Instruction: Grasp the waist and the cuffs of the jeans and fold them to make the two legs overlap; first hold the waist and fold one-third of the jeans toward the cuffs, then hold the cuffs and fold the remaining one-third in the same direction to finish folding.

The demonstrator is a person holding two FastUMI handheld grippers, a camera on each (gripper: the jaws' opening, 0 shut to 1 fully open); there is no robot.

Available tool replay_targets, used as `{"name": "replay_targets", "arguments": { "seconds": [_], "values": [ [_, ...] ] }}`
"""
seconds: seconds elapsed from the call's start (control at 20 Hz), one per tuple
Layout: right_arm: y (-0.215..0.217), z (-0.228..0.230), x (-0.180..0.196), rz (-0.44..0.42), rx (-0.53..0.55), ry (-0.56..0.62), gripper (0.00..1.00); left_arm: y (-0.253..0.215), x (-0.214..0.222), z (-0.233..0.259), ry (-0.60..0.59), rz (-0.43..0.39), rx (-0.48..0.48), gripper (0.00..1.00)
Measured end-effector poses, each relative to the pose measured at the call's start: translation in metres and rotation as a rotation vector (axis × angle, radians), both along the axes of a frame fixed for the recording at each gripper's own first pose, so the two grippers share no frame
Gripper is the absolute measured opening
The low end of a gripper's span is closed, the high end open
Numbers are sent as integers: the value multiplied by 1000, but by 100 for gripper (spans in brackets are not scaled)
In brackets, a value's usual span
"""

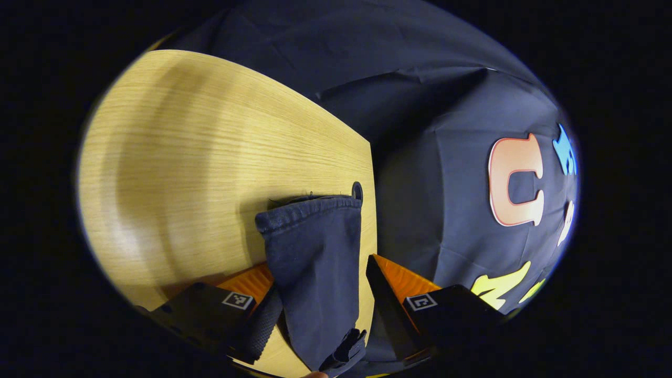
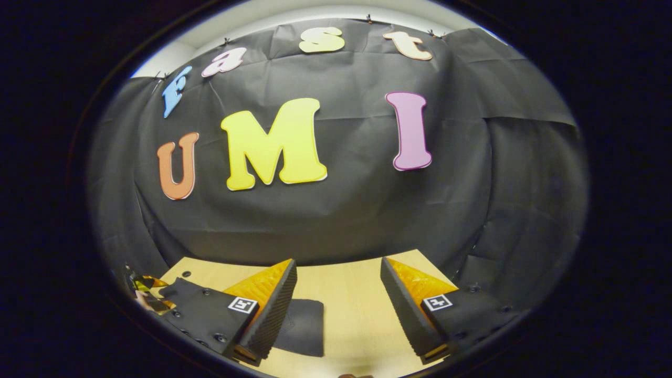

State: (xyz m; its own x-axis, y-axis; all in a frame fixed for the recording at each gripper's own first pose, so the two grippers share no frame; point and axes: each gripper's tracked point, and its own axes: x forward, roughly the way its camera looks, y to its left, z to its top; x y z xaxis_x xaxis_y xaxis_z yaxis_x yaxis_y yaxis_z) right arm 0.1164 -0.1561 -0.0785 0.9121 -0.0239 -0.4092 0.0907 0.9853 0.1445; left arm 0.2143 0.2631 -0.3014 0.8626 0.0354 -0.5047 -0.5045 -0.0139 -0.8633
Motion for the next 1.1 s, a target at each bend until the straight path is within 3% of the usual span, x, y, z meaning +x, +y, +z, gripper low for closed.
{"name": "replay_targets", "arguments": {
  "seconds": [0.05,0.1,0.25,0.4,0.65,1.0,1.1],
  "values": [
    [-2,-3,0,3,-9,12,98,-4,-6,-8,39,-15,14,99],
    [-6,-3,-1,4,-14,18,98,-4,-11,-23,97,-17,29,77],
    [-16,1,-2,-5,-20,16,98,-2,-15,-24,114,3,33,8],
    [-20,3,-2,-15,-14,13,100,-2,-17,-18,129,5,77,4],
    [-24,-2,-6,-15,-5,29,100,-8,-16,29,87,-27,232,4],
    [-24,-4,-15,-34,35,30,98,-43,4,122,-34,-118,389,4],
    [-26,-4,-20,-42,38,32,98,-66,19,150,-76,-171,478,4]
  ]
}}
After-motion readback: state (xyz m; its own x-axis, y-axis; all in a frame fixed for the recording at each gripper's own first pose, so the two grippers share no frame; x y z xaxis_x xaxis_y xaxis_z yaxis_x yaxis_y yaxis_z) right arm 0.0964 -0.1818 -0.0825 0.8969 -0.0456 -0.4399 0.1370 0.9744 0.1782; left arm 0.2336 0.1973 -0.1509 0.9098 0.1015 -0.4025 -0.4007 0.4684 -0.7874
